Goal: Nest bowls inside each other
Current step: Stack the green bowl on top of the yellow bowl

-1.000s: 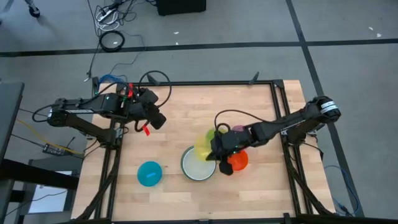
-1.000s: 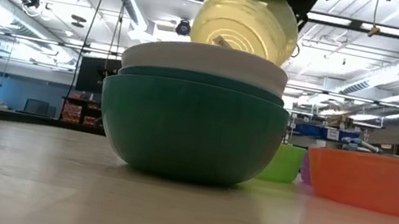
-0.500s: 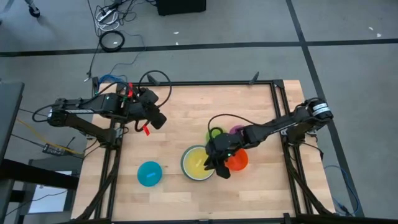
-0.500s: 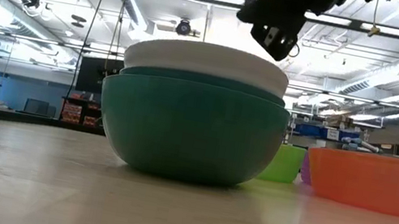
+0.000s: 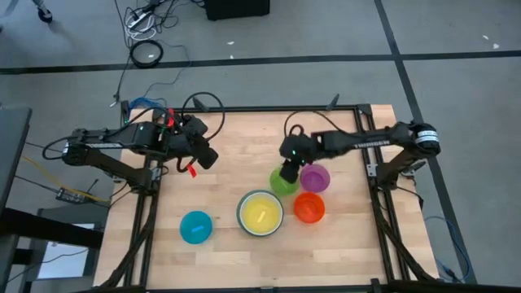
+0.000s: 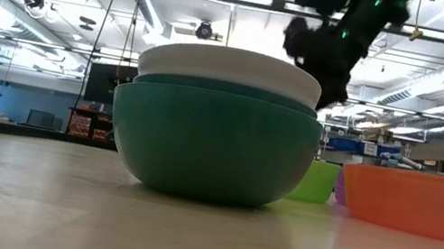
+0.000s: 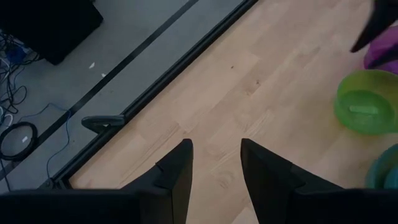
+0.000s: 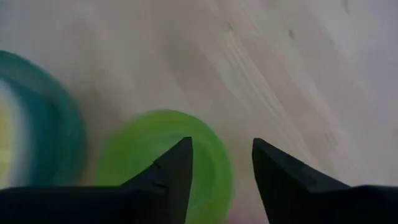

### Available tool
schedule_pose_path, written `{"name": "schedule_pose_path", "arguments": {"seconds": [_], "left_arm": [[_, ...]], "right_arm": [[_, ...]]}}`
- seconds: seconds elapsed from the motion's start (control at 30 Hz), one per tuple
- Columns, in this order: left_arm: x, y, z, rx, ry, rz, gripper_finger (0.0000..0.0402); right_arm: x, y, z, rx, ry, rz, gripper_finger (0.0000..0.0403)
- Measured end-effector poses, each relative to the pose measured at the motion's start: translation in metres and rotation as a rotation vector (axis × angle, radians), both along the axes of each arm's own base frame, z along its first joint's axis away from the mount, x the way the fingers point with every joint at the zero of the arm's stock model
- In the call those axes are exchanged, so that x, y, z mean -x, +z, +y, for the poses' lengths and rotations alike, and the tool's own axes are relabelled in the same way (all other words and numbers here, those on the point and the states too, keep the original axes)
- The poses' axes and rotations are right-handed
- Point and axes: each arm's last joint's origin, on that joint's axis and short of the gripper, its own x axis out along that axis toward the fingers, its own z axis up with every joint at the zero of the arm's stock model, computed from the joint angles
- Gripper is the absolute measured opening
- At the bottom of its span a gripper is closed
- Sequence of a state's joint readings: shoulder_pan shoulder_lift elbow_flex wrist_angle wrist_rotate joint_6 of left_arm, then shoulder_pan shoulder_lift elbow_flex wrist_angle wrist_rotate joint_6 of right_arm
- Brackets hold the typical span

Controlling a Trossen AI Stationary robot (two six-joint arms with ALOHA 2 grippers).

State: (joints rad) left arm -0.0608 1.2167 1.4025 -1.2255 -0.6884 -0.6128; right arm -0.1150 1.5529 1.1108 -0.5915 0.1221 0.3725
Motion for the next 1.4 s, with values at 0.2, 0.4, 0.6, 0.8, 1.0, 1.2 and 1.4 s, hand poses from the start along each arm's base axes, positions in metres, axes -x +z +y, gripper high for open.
{"name": "schedule_pose_path", "arguments": {"seconds": [0.2,0.4,0.6,0.8,1.0,1.2,1.4], "left_arm": [[0.0,0.0,0.0,-0.001,-0.001,0.001,0.0144],[0.0,0.0,0.0,-0.001,-0.002,0.006,0.0144],[0.0,0.0,0.0,-0.003,-0.003,0.007,0.0144],[0.0,0.0,0.0,-0.003,-0.004,0.008,0.0144],[0.0,0.0,0.0,-0.004,-0.003,0.009,0.0144],[0.001,0.0,0.0,-0.004,-0.004,0.012,0.0144],[0.0,0.0,0.0,-0.004,-0.004,0.011,0.0144]], "right_arm": [[-0.002,-0.018,-0.031,-0.164,-0.017,0.035,0.0182],[-0.003,-0.025,-0.029,-0.19,0.017,0.074,0.0189],[-0.003,-0.031,-0.017,-0.154,0.04,0.138,0.0189],[-0.007,-0.047,-0.01,-0.118,0.048,0.217,0.0189],[-0.016,-0.072,-0.01,-0.105,0.078,0.276,0.0185],[-0.017,-0.075,-0.015,-0.081,0.121,0.283,0.0092],[-0.014,-0.061,-0.025,-0.037,0.127,0.269,0.0005]]}}
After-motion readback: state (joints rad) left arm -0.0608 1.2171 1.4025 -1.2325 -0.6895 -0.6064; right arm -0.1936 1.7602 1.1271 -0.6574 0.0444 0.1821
